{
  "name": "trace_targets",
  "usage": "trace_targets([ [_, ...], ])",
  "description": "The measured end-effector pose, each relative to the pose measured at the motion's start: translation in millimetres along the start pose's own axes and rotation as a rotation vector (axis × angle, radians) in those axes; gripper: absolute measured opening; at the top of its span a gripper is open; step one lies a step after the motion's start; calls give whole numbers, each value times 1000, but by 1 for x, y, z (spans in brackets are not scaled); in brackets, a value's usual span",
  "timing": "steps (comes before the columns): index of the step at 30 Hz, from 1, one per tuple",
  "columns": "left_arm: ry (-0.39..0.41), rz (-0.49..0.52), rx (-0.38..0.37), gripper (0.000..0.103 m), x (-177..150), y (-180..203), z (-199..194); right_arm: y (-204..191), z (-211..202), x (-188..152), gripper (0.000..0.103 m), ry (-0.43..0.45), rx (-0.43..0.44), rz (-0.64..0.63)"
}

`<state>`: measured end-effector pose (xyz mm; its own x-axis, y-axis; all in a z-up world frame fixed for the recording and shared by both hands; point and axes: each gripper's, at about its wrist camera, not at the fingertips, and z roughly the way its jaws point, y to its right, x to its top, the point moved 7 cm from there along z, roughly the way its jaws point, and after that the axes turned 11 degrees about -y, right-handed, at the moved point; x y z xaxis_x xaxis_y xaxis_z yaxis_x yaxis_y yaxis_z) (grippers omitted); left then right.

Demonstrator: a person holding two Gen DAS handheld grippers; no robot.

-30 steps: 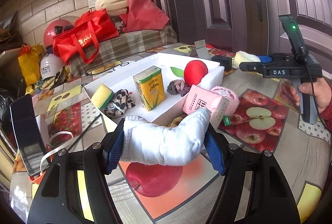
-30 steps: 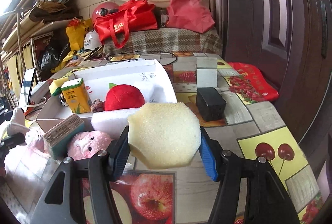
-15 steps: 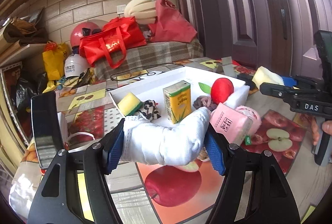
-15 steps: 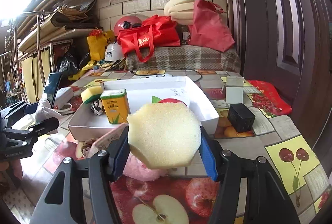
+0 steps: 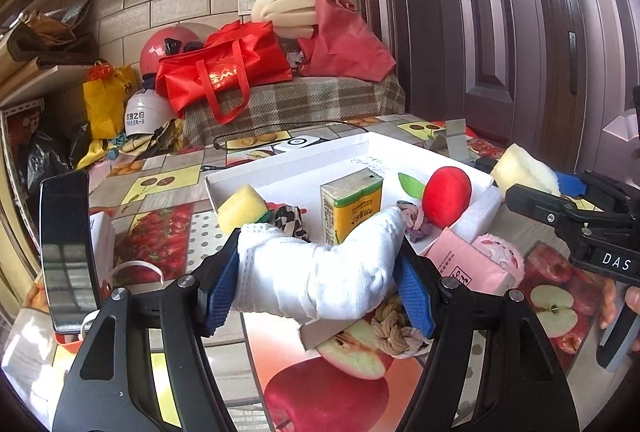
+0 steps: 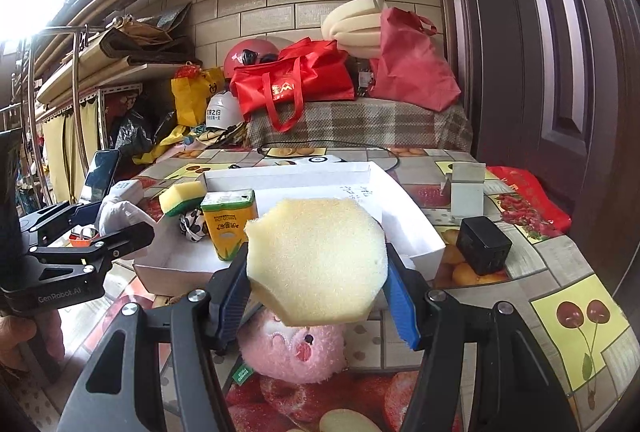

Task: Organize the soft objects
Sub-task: 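Carry the white cloth and pale yellow sponge over the white box with both tools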

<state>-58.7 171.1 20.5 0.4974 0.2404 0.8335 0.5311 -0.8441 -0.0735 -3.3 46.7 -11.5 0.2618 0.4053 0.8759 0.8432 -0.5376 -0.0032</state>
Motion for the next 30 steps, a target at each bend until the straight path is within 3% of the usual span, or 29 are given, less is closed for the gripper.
trace_targets([
  [6,-23,21,-10,70,5,8,13,-3,12,7,61,-8,16,7],
  [18,-28,-53,2,70,21,-7,35,-2,46,23,62,-40,51,68],
  [26,-101,-122,-52,70,22,-25,57,-17,62,31,61,-61,80,22],
  [30,-124,-115,-37,70,25,-25,66,-29,79,34,61,-112,131,-16],
])
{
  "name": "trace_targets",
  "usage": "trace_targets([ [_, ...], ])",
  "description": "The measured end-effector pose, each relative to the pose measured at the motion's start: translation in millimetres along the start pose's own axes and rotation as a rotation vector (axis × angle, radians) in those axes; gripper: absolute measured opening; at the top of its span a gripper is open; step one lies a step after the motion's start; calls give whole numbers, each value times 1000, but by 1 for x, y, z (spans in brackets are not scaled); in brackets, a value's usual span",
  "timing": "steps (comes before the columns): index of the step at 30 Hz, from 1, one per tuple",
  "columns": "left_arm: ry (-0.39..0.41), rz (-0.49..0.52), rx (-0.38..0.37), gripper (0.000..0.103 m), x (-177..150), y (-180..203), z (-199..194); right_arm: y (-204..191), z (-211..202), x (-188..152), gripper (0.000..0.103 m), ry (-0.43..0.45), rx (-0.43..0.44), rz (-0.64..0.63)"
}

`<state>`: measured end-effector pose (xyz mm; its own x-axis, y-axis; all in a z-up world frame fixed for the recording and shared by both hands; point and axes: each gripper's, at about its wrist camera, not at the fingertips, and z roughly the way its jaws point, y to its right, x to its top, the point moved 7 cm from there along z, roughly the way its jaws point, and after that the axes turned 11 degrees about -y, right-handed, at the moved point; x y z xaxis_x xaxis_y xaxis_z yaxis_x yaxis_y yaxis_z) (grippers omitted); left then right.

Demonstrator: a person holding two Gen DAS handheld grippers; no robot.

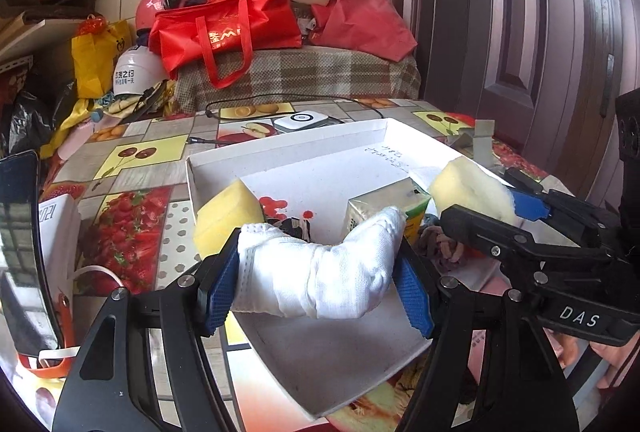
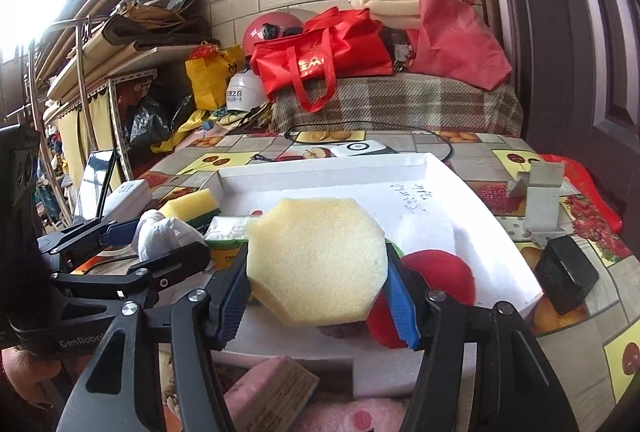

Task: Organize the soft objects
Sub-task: 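Carry the white cloth and pale yellow sponge over the white box with both tools, then lower the cloth and sponge into the box and open both tools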

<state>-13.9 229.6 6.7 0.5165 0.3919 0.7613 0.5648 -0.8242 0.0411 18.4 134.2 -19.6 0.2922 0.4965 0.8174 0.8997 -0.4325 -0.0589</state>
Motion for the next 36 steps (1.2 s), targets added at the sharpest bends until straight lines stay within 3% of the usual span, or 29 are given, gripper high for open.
trace_targets([
  [6,-55,-48,17,70,8,-11,23,10,23,4,61,-75,6,54],
  [13,-23,-106,44,70,17,-23,25,16,25,11,61,-50,-59,81],
  [25,40,-34,126,72,25,-11,20,16,27,13,62,-50,-80,70],
  [28,30,-57,136,75,24,-17,22,15,29,13,65,-60,-76,66],
  [31,53,-100,136,83,24,-24,17,13,27,13,83,-47,-89,59],
  [36,90,-144,182,103,23,-33,8,11,17,15,85,3,-103,46],
])
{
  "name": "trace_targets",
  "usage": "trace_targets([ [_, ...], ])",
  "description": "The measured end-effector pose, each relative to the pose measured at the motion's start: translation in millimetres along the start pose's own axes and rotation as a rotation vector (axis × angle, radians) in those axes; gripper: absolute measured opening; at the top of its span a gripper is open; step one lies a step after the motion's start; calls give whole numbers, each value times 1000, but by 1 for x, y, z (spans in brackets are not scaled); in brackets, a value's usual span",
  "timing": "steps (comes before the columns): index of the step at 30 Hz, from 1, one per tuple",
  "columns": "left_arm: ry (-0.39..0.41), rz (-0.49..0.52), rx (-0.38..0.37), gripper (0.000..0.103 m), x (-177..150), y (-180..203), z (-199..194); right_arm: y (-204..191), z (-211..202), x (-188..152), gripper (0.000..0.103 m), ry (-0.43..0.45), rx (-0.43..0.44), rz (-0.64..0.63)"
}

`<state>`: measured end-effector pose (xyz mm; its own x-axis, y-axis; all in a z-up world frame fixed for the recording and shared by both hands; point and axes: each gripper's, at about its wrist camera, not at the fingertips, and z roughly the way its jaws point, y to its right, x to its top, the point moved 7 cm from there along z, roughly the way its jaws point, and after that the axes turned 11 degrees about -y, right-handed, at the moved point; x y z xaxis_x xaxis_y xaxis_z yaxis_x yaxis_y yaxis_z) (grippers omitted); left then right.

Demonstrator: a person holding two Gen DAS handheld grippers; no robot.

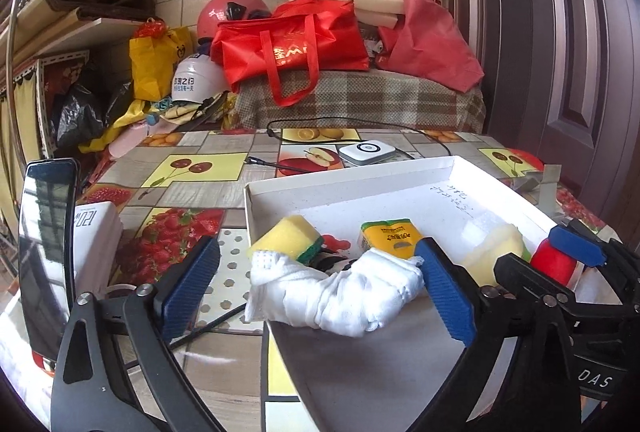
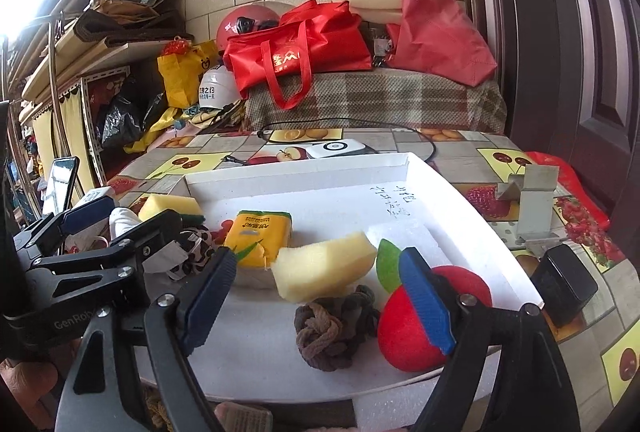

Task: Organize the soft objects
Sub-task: 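Lower the cloth and sponge into the box and open both tools, then grasp the braided rope toy with the left tool while the right tool grasps the pink plush pig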

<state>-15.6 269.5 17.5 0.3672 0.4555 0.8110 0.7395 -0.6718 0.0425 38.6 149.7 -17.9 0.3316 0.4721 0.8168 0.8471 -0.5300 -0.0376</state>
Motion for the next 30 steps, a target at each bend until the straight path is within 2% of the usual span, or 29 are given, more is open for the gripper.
trace_targets([
  [2,5,-8,-12,103,0,-2,-1,2,-1,0,90,8,-5,7],
  [4,21,-11,-10,103,0,-3,-4,3,-2,0,102,15,-8,11],
  [13,87,-14,-34,103,1,-4,-18,-3,-19,3,103,107,-46,-17],
  [17,87,-2,-55,103,-3,-4,-25,-4,-29,3,103,156,-65,-16],
  [24,31,60,-135,103,-26,-2,-44,11,-50,-11,103,168,-112,-3],
  [30,-64,204,-187,103,-57,19,-60,29,-71,-32,103,136,-129,-15],
])
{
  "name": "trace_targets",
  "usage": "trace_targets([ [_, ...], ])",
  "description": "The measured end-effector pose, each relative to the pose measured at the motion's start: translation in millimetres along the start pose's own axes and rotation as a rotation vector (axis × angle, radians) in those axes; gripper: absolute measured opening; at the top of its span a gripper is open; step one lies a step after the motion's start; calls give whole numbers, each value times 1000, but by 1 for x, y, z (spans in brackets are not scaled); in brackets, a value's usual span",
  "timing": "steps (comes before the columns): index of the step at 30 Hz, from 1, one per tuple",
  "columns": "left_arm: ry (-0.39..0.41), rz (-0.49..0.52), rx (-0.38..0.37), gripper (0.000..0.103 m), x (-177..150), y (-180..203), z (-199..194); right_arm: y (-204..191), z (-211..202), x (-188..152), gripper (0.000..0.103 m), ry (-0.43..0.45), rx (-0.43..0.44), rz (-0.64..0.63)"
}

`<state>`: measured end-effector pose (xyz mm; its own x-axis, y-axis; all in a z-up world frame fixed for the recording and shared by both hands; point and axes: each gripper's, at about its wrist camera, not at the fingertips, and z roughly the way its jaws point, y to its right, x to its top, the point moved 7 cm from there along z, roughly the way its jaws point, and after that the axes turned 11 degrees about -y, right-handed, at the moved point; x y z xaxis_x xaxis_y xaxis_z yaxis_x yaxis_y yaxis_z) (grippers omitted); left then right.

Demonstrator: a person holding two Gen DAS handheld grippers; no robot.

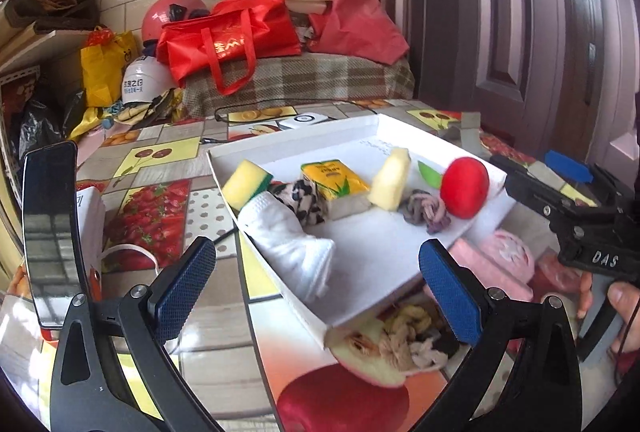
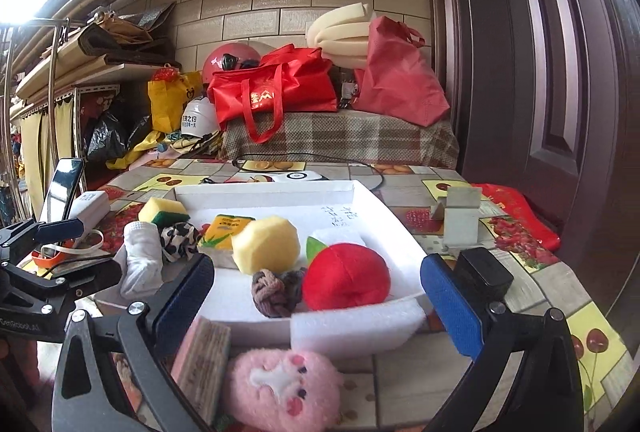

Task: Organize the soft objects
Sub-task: 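Grasp the braided rope toy with the left tool while the right tool grasps the pink plush pig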

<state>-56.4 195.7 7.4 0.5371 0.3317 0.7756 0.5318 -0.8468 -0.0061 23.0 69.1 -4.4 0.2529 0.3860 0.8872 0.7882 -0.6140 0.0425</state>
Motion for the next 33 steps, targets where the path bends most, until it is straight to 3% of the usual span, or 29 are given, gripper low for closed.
trace_targets([
  [5,-60,143,-55,103,-20,32,-7,20,-11,-19,103,-74,23,10],
  [9,-195,185,-118,102,-37,49,7,20,-6,-38,103,-210,81,-44],
  [13,-252,176,-116,101,-42,49,17,12,4,-49,102,-293,108,-76],
  [15,-286,150,-130,98,-44,45,23,4,12,-56,97,-349,120,-112],
  [19,-330,112,-158,94,-47,39,31,-13,28,-67,77,-449,182,-169],
  [22,-353,127,-161,93,-50,42,34,-16,37,-72,76,-508,209,-160],
  [29,-384,150,-176,93,-50,52,41,-24,44,-68,73,-516,245,-150],
  [30,-385,153,-176,92,-50,53,41,-27,43,-68,70,-514,241,-165],
  [31,-381,157,-172,88,-50,53,41,-29,42,-68,59,-509,243,-179],
  [33,-366,157,-170,54,-49,53,38,-34,40,-68,59,-498,241,-205],
])
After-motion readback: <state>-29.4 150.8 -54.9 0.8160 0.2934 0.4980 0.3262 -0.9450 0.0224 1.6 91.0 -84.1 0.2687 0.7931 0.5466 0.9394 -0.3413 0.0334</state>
